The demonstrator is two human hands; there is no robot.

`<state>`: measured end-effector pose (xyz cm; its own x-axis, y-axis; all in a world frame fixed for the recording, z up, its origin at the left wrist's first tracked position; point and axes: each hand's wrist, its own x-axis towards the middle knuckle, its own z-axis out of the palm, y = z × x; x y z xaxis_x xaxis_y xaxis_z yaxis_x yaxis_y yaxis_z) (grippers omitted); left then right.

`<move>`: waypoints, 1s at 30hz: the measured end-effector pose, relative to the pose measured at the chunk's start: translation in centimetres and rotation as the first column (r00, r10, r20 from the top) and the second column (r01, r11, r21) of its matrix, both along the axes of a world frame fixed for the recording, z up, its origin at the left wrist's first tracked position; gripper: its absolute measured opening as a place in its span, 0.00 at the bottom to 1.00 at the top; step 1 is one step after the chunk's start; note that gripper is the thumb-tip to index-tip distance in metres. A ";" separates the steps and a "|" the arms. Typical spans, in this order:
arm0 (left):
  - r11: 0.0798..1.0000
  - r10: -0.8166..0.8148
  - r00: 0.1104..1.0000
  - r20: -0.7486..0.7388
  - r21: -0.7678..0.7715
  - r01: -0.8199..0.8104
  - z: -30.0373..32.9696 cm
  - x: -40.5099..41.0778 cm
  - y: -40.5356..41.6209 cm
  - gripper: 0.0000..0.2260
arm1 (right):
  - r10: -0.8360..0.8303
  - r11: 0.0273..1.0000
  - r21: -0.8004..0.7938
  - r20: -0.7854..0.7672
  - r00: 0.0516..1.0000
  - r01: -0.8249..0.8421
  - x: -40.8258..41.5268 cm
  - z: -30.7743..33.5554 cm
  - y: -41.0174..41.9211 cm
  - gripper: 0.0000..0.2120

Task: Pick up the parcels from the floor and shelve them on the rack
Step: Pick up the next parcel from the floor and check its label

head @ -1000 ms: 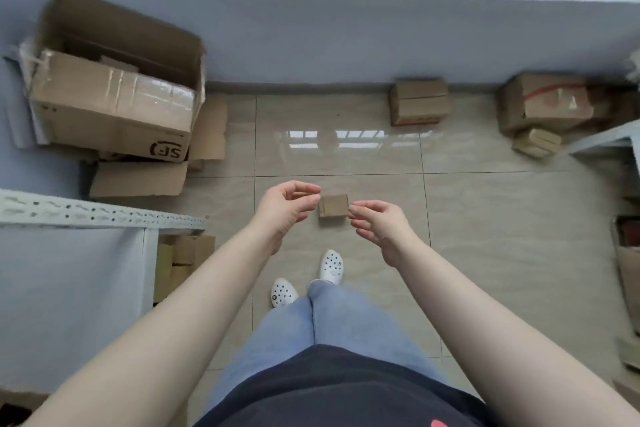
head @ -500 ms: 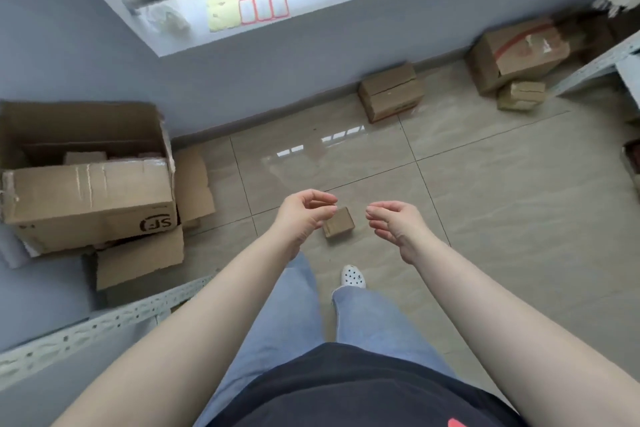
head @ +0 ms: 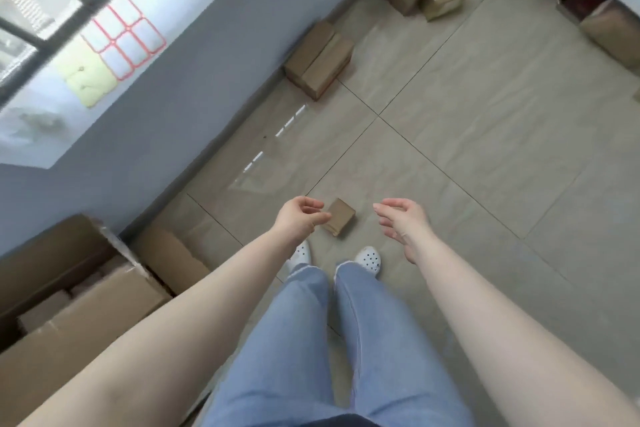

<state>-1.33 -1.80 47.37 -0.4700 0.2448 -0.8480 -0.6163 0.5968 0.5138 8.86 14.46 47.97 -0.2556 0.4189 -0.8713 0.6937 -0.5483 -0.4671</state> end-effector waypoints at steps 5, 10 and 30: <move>0.980 -0.174 0.984 -0.029 -0.101 0.170 -8.2 0.0 2.6 0.15 | -0.073 0.997 -0.011 0.063 0.995 0.074 1.6 -8.3 -0.4 0.21; 0.954 -0.219 0.976 -0.016 -0.215 0.211 -19.8 0.7 4.5 0.26 | -0.087 0.995 -0.033 0.160 0.983 0.093 2.3 -20.9 -1.1 0.26; 0.882 -0.251 0.963 0.096 -0.386 0.269 -53.8 4.0 5.6 0.21 | -0.146 0.967 -0.171 0.229 0.962 0.188 2.1 -55.4 -2.6 0.05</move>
<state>2.62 3.76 -6.44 -0.3973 -0.0033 -0.9177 -0.4268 0.8860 0.1815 10.91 11.90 -7.40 0.0042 0.2614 -0.9652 0.6566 -0.7287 -0.1945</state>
